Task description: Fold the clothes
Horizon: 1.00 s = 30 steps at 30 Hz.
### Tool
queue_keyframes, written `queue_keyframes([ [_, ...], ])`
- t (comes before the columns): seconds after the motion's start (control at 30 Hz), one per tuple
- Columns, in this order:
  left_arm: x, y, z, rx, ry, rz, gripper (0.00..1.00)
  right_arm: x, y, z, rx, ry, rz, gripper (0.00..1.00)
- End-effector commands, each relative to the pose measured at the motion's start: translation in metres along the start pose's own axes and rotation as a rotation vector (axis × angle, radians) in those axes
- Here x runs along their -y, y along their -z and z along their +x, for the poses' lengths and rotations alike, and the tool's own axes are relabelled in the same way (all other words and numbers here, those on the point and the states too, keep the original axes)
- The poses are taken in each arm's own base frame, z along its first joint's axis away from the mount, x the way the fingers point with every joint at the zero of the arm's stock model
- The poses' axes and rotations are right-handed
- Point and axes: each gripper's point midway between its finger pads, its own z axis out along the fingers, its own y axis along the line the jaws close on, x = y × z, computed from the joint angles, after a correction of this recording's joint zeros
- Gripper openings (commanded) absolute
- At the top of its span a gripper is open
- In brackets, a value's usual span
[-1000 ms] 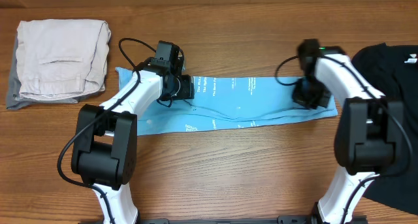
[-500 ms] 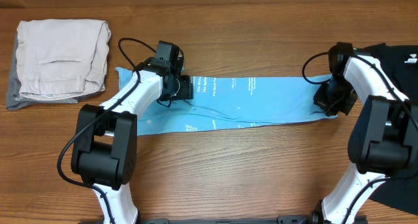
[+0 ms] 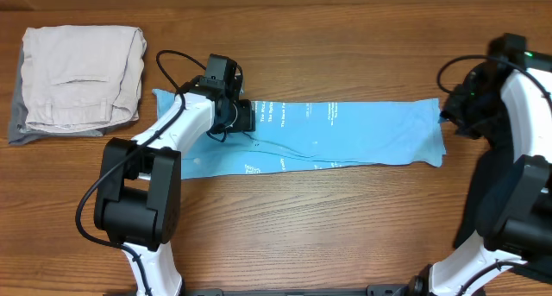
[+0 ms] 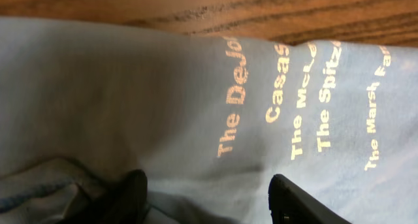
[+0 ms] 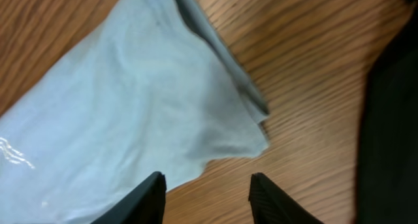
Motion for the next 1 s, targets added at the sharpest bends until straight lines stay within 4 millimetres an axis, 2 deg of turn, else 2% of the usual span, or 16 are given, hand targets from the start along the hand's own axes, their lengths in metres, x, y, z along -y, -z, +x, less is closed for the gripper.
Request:
queue_keyframes([
  [0.0,0.016,0.024,-0.022,0.053,0.007,0.051,0.63,0.001,-0.006,0.003,-0.016,0.044,-0.046,0.47],
  [0.07,0.023,0.044,-0.036,0.074,0.003,0.057,0.63,0.003,-0.013,0.002,-0.012,0.067,-0.048,0.47],
  [0.2,0.035,0.095,-0.065,0.133,-0.019,0.054,0.64,0.004,-0.028,0.001,-0.014,0.119,-0.048,0.48],
  [0.23,0.034,0.113,-0.072,0.151,-0.015,0.037,0.65,0.004,-0.036,-0.001,-0.012,0.135,-0.048,0.48],
  [0.37,0.024,0.152,-0.085,0.188,0.01,-0.011,0.67,0.009,-0.055,-0.006,0.012,0.175,-0.029,0.48],
  [0.47,0.008,0.173,-0.088,0.192,0.046,-0.049,0.69,0.019,-0.064,-0.015,0.055,0.173,0.015,0.47],
  [0.6,-0.03,0.182,-0.085,0.17,0.124,-0.116,0.71,0.017,-0.07,-0.02,0.089,0.185,-0.001,0.47],
  [0.7,-0.061,0.185,-0.081,0.152,0.215,-0.141,0.71,0.005,-0.077,-0.015,0.079,0.275,-0.074,0.48],
  [0.8,-0.087,0.19,-0.079,0.15,0.293,-0.157,0.72,0.009,-0.085,-0.014,0.083,0.289,-0.058,0.49],
  [0.97,-0.115,0.187,-0.066,0.111,0.356,-0.187,0.76,0.013,-0.102,-0.01,0.088,0.288,-0.056,0.49],
])
